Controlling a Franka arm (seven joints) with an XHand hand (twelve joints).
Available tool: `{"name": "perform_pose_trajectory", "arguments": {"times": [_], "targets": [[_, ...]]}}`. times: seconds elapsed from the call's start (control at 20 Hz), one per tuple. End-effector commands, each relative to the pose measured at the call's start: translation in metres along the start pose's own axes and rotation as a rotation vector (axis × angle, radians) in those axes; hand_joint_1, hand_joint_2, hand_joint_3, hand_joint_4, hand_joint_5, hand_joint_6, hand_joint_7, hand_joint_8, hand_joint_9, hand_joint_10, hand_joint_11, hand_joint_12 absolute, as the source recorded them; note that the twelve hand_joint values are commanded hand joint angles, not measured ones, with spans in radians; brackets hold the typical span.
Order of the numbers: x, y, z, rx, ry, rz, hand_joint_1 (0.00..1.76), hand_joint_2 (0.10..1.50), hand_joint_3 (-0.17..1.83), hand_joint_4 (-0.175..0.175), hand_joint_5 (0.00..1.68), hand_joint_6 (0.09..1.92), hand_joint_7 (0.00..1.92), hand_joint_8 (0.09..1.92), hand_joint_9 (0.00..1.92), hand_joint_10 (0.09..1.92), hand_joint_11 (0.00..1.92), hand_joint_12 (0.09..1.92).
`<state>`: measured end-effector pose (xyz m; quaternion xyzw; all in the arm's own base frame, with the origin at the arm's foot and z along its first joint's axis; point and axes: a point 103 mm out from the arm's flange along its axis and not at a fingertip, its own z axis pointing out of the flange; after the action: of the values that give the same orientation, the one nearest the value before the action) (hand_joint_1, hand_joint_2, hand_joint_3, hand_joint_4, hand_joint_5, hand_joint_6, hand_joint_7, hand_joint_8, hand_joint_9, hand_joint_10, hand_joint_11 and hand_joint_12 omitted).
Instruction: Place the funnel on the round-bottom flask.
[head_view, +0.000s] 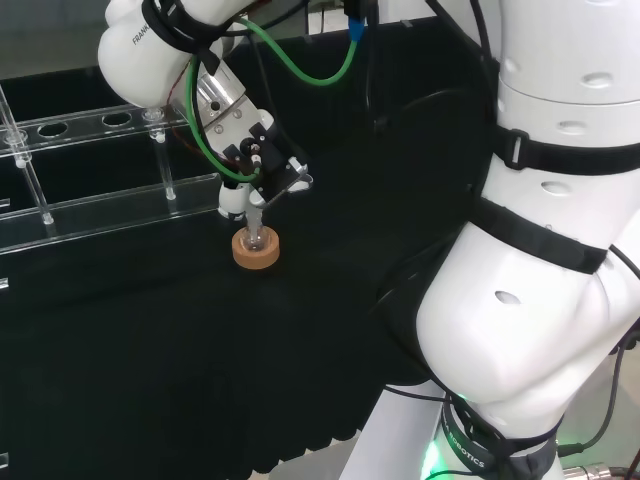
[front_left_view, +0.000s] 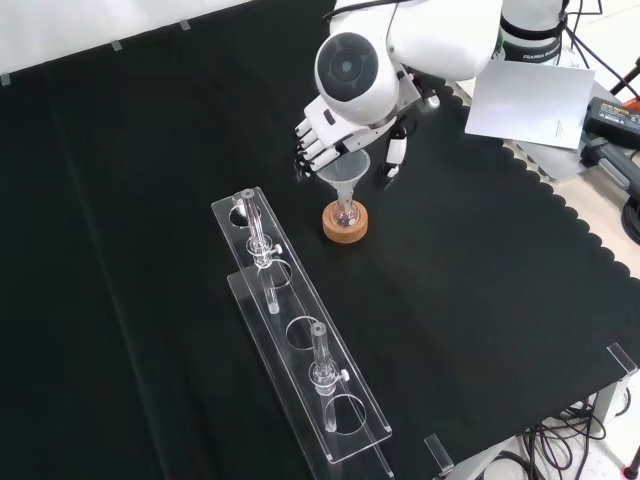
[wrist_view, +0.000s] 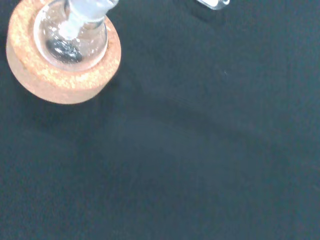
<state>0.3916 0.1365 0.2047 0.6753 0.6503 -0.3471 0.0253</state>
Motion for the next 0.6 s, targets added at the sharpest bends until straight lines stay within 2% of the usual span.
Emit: {"name": "perform_pose_trajectory", "arguments": {"times": [0.05,0.1,0.25,0.35,0.6], "targets": [[0.000,-0.014,-0.012,-0.150,0.057,-0.037,0.46,0.69,0.23,-0.043,0.11,0.09,0.00,0.32,0.03,0.85,0.18,1.50],[-0.003,-0.016,-0.015,-0.168,0.069,-0.044,0.45,0.69,0.21,-0.043,0.10,0.09,0.00,0.33,0.03,0.86,0.17,1.50],[-0.009,-0.021,-0.023,-0.217,0.101,-0.071,0.45,0.71,0.16,-0.047,0.13,0.09,0.00,0.54,0.16,0.83,0.19,1.49],[-0.016,-0.023,-0.027,-0.243,0.154,-0.087,0.45,0.72,0.14,-0.052,0.16,0.09,0.02,0.65,0.25,0.80,0.23,1.47],[-0.044,-0.023,-0.037,-0.247,0.279,-0.118,0.50,0.75,0.13,-0.058,0.23,0.09,0.10,0.71,0.39,0.73,0.33,1.41]]}}
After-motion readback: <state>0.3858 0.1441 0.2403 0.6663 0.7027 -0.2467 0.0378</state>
